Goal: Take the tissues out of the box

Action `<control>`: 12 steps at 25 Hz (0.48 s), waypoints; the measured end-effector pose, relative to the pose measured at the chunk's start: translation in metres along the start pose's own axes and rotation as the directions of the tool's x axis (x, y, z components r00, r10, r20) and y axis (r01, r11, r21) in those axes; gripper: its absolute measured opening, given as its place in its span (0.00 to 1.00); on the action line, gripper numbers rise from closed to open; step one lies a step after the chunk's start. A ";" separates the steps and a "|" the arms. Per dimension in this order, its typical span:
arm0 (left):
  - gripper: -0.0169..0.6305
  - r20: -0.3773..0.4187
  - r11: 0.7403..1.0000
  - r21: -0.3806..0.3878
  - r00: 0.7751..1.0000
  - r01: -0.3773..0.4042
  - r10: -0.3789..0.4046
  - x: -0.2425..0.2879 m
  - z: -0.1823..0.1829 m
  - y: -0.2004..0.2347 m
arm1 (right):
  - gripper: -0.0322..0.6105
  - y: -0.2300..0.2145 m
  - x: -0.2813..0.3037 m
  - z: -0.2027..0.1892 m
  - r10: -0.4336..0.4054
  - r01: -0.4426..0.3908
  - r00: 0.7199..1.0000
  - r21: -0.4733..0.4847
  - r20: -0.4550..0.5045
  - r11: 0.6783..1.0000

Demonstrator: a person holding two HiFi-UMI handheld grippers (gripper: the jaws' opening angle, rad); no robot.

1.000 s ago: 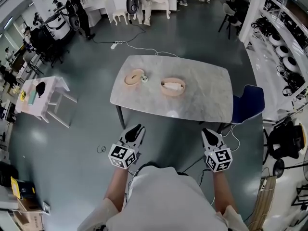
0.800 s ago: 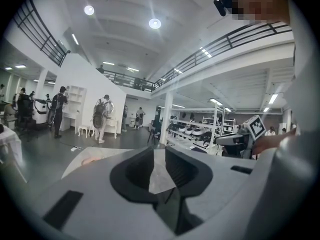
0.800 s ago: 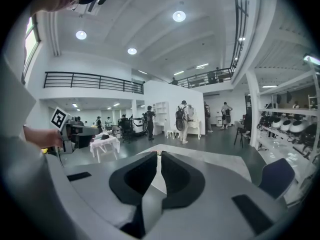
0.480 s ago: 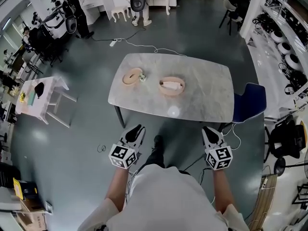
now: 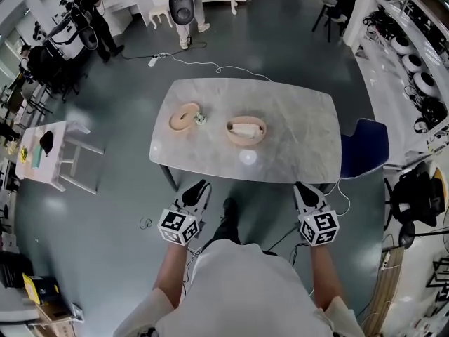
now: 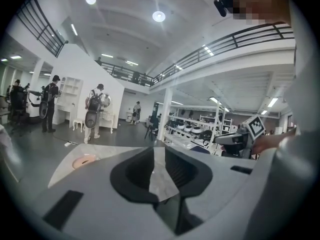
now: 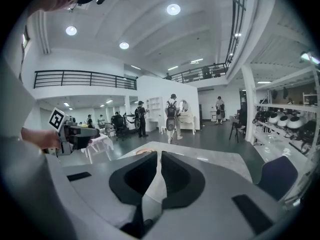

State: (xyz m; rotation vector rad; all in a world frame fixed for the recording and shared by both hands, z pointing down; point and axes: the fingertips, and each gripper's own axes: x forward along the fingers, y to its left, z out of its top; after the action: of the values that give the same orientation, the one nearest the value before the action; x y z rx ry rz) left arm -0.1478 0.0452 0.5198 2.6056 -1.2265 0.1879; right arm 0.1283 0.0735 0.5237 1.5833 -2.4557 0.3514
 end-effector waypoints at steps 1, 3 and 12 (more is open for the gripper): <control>0.14 -0.006 1.000 -0.003 1.000 0.003 -0.003 0.007 0.001 0.008 | 0.12 -0.002 0.009 0.001 -0.004 0.004 1.000 0.004 -0.006 1.000; 0.14 -0.016 1.000 -0.006 1.000 0.009 -0.009 0.021 0.004 0.025 | 0.12 -0.007 0.028 0.005 -0.011 0.012 1.000 0.011 -0.014 1.000; 0.14 -0.051 0.996 -0.004 0.995 0.084 -0.084 0.095 0.033 0.099 | 0.12 -0.028 0.119 0.030 -0.056 0.058 0.997 0.032 -0.054 0.998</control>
State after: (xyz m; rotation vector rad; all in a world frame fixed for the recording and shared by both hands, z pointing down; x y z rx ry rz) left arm -0.1629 -0.0949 0.5270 2.6282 -1.0970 0.2358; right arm 0.1041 -0.0501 0.5325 1.6319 -2.3722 0.4222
